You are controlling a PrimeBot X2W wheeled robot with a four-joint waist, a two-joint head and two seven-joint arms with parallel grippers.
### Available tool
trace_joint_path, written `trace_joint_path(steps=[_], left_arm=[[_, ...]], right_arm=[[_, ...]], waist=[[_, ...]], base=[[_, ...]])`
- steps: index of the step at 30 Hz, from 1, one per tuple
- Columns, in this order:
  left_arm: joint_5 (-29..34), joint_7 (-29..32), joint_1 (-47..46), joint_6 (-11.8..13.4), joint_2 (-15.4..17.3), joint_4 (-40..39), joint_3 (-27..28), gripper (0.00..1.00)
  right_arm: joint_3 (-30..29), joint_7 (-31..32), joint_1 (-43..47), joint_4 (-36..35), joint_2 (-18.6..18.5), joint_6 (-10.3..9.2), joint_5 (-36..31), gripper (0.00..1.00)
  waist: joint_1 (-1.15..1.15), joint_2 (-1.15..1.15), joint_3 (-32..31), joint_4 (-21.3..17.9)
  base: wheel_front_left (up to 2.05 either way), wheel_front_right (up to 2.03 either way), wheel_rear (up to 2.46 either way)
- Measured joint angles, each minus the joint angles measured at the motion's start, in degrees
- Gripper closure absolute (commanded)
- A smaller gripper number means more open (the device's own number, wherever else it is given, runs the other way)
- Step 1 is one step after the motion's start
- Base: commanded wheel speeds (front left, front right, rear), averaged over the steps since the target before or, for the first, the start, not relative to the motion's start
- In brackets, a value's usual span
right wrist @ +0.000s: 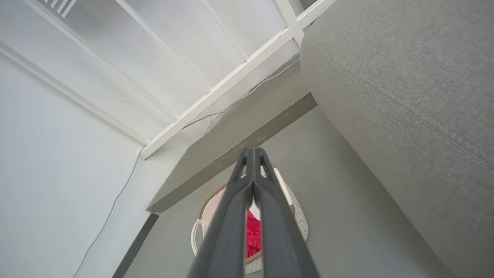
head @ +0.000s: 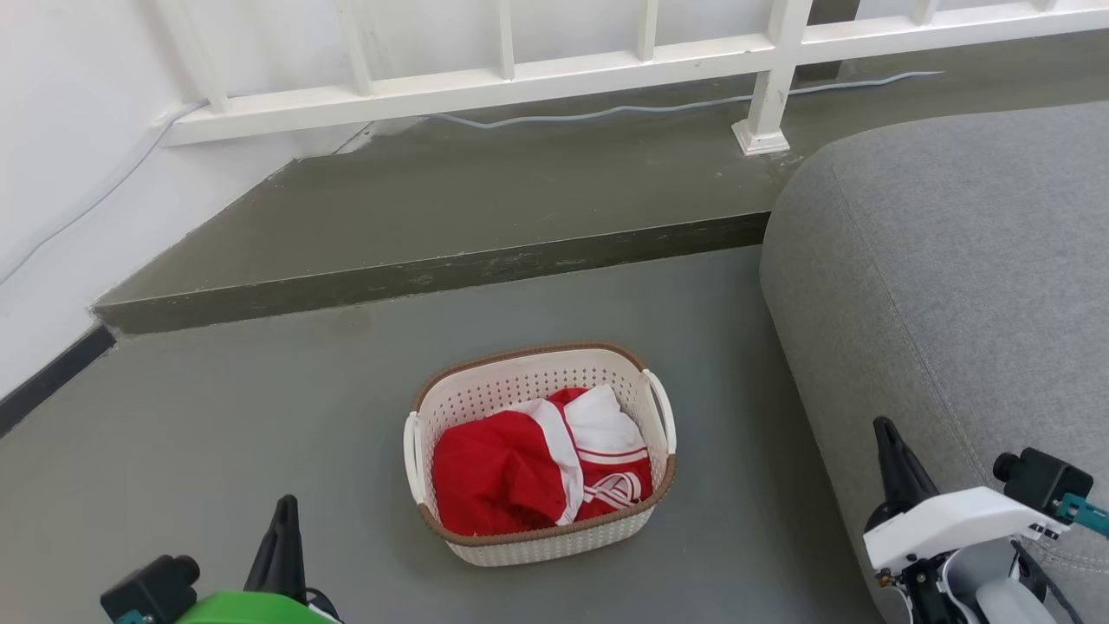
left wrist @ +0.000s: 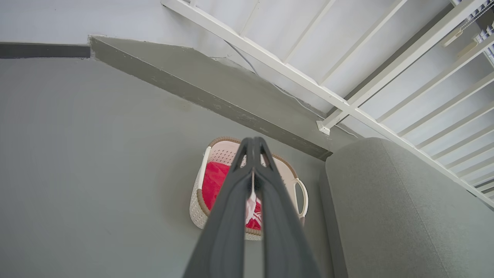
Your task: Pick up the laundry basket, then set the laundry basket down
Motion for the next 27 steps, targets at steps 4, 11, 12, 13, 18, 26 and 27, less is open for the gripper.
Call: trace_joint_path(steps=[4,11,12,13,18,26,27], left_arm=[[-2.92,0.86,-0.84,-0.10,0.13,0.26,0.37,1.00],[-8.20,1.89,-1.63,-1.03,0.31,0.81,1.22,1.00],[-8.99,2.15,-1.76,-1.04,0.36,0.90,1.37,1.00],[-9.57,2.30,-1.91,-1.10,0.40,1.03,1.51,1.00],[-13.08,2.88,-2.36,-1.60,0.48,1.67,2.03,1.00],[-18.89,4.17,-3.64,-2.58,0.63,2.30,2.89,1.00],[-19.70,4.39,-3.69,-2.64,0.64,2.40,3.03,1.00]], right_arm=[[-0.79,0.74,-0.53,0.01,0.21,0.44,2.63,1.00],[-2.32,1.91,-0.66,0.07,0.46,1.33,7.57,1.00],[-2.54,1.99,-0.78,0.08,0.54,1.35,8.23,1.00],[-2.74,2.33,-0.92,0.08,0.60,1.46,8.81,1.00],[-3.87,3.09,-1.64,0.16,0.82,2.25,12.25,1.00],[-5.55,4.49,-2.00,0.35,1.12,3.19,17.85,1.00],[-5.75,4.54,-2.08,0.36,1.13,3.35,18.48,1.00]], waist=[[0.00,0.00,0.00,0.07],[0.00,0.00,0.01,0.19],[0.00,0.00,0.01,0.21],[0.00,0.00,0.01,0.23],[0.00,0.00,0.01,0.32],[0.00,0.00,0.01,0.46],[0.00,0.00,0.01,0.48]], base=[[0.00,0.00,0.00],[0.00,0.00,0.00],[0.00,0.00,0.00],[0.00,0.00,0.00],[0.00,0.00,0.00],[0.00,0.00,0.00],[0.00,0.00,0.00]])
